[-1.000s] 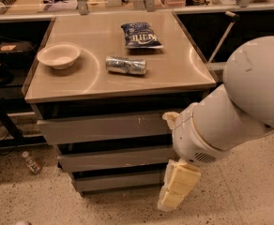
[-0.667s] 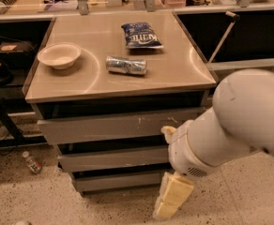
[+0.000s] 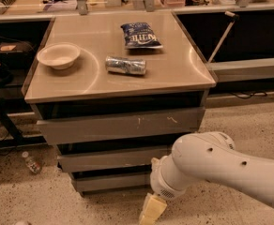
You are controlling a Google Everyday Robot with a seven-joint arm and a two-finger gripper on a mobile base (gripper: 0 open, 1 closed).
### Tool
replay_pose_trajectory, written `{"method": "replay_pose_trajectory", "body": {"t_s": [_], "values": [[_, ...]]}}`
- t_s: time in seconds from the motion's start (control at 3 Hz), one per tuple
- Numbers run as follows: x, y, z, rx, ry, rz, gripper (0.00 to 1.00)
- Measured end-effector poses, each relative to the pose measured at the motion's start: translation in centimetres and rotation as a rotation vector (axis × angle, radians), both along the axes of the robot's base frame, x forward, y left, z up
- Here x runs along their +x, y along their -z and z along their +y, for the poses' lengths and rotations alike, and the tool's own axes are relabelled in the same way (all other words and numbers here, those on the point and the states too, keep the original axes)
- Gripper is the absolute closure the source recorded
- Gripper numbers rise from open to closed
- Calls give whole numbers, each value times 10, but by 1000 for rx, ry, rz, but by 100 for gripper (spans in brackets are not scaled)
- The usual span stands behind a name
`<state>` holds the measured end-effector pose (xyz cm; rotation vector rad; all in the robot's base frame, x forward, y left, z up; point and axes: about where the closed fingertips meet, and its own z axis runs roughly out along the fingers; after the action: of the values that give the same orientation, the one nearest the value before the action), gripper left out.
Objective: Open bottom drawer
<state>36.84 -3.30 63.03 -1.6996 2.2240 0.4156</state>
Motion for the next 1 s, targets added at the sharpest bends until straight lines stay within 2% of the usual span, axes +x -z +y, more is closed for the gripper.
{"method": "replay_pose_trajectory", "body": {"t_s": [0.33,0.67,1.0], "values": [[0,0,0,-1,-1,1,0],[4,25,1,-13,12,15,0],[16,90,-5,-45,51,42,0]]}}
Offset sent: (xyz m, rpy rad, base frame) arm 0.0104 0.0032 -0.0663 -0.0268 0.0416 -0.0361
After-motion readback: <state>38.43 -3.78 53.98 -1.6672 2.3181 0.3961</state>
